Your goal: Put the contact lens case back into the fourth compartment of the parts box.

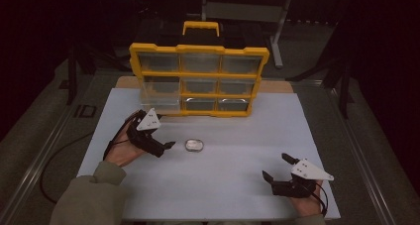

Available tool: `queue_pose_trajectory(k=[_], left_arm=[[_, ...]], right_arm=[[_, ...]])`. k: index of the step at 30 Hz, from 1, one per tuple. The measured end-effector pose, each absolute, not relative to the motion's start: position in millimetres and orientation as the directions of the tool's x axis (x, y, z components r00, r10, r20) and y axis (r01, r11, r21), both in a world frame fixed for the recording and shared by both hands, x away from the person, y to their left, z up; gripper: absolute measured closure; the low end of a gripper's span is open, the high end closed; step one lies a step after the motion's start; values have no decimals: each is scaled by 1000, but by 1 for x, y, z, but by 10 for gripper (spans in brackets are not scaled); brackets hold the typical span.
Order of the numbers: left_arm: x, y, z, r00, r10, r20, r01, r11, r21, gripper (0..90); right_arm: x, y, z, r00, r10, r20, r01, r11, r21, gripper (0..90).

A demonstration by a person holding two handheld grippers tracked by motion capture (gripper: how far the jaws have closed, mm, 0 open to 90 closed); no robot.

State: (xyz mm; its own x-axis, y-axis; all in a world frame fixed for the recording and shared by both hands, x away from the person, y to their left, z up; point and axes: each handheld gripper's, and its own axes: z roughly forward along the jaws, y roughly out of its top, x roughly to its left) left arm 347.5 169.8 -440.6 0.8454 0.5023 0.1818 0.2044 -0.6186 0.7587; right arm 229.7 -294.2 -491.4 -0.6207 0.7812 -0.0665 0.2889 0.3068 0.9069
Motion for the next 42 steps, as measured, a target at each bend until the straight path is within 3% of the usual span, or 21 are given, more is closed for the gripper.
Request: queue_pose_trajectory(k=[22, 42], left_arm=[[355, 155, -444, 873, 452, 182, 200, -673, 712, 1], [370, 136, -455, 920, 374, 121, 216, -739, 638, 0]], right_arm=[[230, -294, -492, -626, 777, -62, 290, 306, 907, 77], [231, -294, -493, -631, 773, -64, 293, 314, 903, 77]])
